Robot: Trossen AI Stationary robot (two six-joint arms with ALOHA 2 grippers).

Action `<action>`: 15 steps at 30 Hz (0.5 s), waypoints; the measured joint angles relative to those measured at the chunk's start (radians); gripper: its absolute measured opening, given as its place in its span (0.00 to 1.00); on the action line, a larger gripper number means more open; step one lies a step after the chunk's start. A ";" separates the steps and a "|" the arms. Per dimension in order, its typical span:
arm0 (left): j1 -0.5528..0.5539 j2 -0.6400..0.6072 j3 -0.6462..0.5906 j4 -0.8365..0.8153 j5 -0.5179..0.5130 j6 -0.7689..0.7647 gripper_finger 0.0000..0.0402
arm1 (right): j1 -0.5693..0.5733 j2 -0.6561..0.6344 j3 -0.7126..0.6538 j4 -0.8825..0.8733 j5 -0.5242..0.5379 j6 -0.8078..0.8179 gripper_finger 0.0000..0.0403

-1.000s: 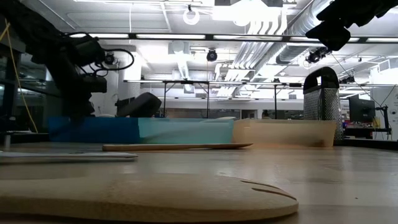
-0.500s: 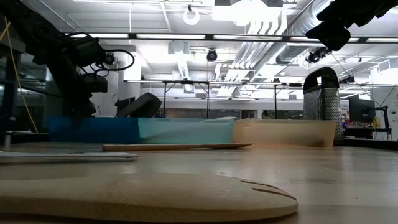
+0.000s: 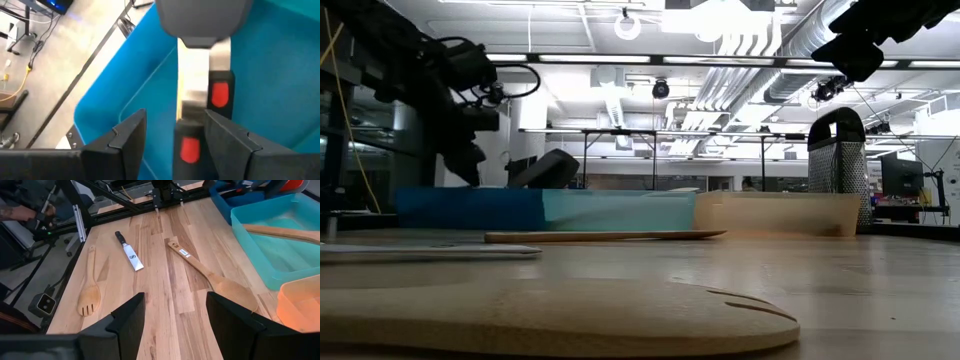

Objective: Pick & Place Kitchen Items
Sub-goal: Put the black spatula into the blue bin, then put the knife into the orange bin

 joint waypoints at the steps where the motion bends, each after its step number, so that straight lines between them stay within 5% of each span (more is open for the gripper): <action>1: 0.000 0.000 0.010 -0.013 0.000 -0.003 0.47 | 0.000 0.000 0.000 0.000 0.000 0.000 0.50; 8: 0.000 0.000 0.114 -0.138 0.035 -0.119 0.47 | 0.000 0.000 0.000 0.000 0.000 0.000 0.50; 15: -0.022 0.000 0.259 -0.289 0.249 -0.217 0.47 | 0.000 0.000 0.000 0.000 0.000 0.000 0.50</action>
